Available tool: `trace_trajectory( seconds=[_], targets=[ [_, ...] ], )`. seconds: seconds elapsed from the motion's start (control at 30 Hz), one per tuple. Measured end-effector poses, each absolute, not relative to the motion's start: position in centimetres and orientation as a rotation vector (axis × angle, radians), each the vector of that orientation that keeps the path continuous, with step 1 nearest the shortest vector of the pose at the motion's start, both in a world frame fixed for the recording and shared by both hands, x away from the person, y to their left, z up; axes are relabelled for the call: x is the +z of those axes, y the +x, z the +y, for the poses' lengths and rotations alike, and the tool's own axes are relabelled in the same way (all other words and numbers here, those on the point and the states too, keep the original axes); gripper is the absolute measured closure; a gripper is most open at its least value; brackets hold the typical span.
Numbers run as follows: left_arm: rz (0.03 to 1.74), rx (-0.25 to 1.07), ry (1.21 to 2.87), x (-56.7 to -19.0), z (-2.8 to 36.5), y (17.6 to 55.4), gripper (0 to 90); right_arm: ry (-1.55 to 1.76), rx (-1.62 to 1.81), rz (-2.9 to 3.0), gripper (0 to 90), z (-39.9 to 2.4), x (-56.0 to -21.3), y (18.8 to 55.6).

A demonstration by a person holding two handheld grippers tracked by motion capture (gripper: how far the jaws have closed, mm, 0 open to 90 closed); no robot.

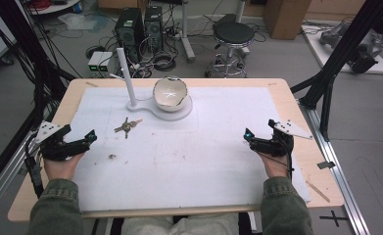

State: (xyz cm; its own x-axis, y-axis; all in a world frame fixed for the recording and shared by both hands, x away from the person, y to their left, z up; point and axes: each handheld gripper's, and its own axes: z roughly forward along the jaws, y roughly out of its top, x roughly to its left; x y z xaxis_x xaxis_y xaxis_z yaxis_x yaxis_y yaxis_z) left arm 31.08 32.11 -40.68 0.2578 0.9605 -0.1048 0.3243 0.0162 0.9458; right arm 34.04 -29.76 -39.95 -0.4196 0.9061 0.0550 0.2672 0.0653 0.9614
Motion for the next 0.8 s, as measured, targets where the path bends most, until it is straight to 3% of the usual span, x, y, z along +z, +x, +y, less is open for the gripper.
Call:
trace_trajectory(
  seconds=[0.8],
  targets=[
    [1.271,0.786,1.502,-40.69,32.25,31.09,5.7,1.193,1.369,1.731,0.5,-29.45,-40.02,33.78]
  ],
)
